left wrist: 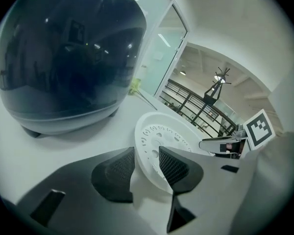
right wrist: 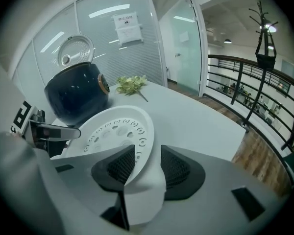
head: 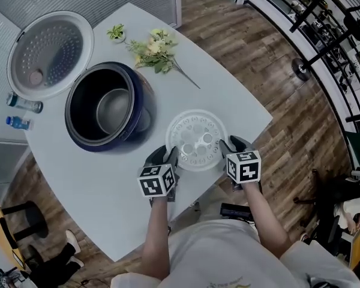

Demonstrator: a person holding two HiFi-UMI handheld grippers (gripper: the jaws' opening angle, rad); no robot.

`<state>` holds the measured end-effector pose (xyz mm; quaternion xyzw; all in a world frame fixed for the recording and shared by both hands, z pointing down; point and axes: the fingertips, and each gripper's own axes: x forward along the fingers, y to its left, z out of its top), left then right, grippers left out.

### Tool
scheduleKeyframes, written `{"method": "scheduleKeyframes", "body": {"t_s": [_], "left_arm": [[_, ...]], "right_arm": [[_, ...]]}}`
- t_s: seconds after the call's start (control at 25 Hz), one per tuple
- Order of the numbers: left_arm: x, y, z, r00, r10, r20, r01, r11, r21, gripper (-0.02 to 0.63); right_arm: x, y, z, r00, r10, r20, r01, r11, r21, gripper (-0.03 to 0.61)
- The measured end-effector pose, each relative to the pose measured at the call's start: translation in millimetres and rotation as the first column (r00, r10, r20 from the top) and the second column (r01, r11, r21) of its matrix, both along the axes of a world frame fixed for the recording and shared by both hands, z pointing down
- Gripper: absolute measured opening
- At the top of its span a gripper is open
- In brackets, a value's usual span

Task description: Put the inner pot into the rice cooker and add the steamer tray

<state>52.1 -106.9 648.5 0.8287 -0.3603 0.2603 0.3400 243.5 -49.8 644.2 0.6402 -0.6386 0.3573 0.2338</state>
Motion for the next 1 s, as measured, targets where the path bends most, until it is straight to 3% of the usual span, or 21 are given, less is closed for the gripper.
{"method": "scheduleKeyframes", "body": {"t_s": [0.4,0.56,1.0], "left_arm": [[-0.2,5.7,7.9,1.000,0.004,-0.017,-0.005,0.999,-0.033,0.112],[3.0,2.9,1.4,1.000,0.008,-0.029,-0.008,1.000,-0.011,0.103],[7.3,2.2,-20.6,0.998,0.010,-0.062,-0.009,1.000,0.016,0.087]], "right_arm": [[-4.3,-0.6,5.2,0.999,0.039,0.030,-0.038,0.999,-0.023,0.152],[-2.0,-0.9,2.6,0.999,0.043,0.017,-0.043,0.999,-0.023,0.104],[3.7,5.0,-21.1,0.996,0.074,0.050,-0.075,0.997,0.027,0.087]]}}
